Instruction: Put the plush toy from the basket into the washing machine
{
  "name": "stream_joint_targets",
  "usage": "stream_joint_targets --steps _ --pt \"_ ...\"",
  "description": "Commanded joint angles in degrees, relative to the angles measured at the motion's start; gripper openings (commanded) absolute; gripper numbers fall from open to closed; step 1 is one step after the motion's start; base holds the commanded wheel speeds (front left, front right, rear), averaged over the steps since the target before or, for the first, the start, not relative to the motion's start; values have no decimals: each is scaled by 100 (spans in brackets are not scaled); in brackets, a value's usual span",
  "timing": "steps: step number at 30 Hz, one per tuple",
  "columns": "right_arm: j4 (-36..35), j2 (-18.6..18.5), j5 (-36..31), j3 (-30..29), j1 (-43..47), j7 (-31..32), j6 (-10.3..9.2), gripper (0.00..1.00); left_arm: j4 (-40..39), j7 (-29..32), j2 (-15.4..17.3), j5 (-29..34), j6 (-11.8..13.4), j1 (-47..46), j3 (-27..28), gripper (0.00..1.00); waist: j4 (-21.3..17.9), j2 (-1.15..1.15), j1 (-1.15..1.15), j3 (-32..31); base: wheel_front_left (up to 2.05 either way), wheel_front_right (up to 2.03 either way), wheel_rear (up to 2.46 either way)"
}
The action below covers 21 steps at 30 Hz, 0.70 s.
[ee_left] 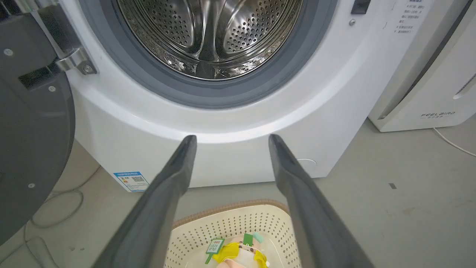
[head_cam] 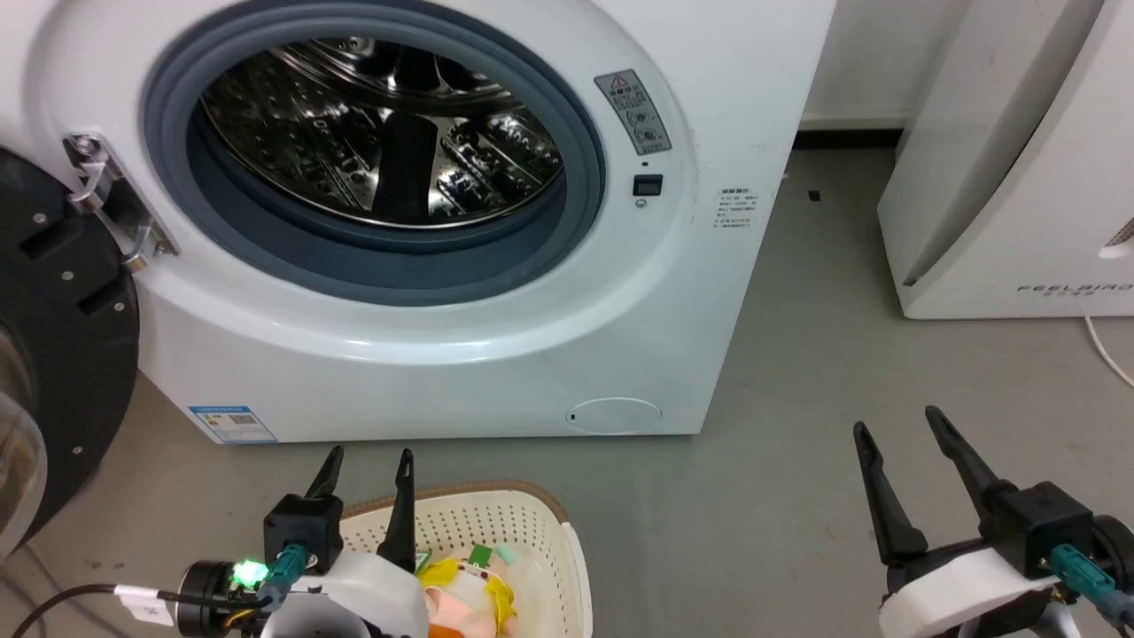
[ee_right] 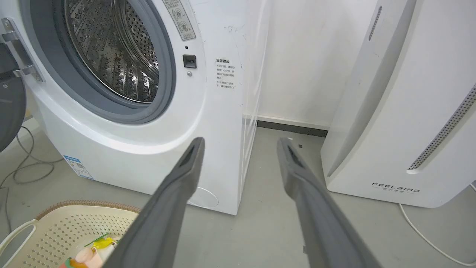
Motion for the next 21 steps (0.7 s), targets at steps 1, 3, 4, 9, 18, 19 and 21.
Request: stream_joint_targets --steps 1,3,4,9,18,19,21 --pt "-40 2 -35 -17 -133 -56 -2 100 85 -50 14 -21 -23 -125 -13 100 -17 0 -1 69 0 0 0" --pt "-30 2 -25 -29 -150 -80 -2 100 220 -73 23 -25 -38 -201 -29 100 -30 0 -1 149 0 0 0" --pt "-32 2 -26 -38 -163 -92 -2 100 292 -85 29 -23 -46 -242 -41 100 -38 0 -1 191 0 0 0" --pt "-67 2 -57 -76 -228 -152 -2 100 691 -145 55 -37 -98 -460 -93 100 -78 0 -1 403 0 0 0" --pt "-135 3 -20 -124 -323 -259 -2 100 1478 -253 125 -47 -185 -895 -219 100 -160 0 -1 801 0 0 0" --pt "-143 3 -21 -123 -335 -271 -2 100 1574 -265 134 -51 -195 -947 -233 100 -172 0 -1 851 0 0 0" --pt "-157 3 -17 -127 -358 -295 -2 100 1765 -289 153 -58 -221 -1054 -265 100 -195 0 -1 951 0 0 0"
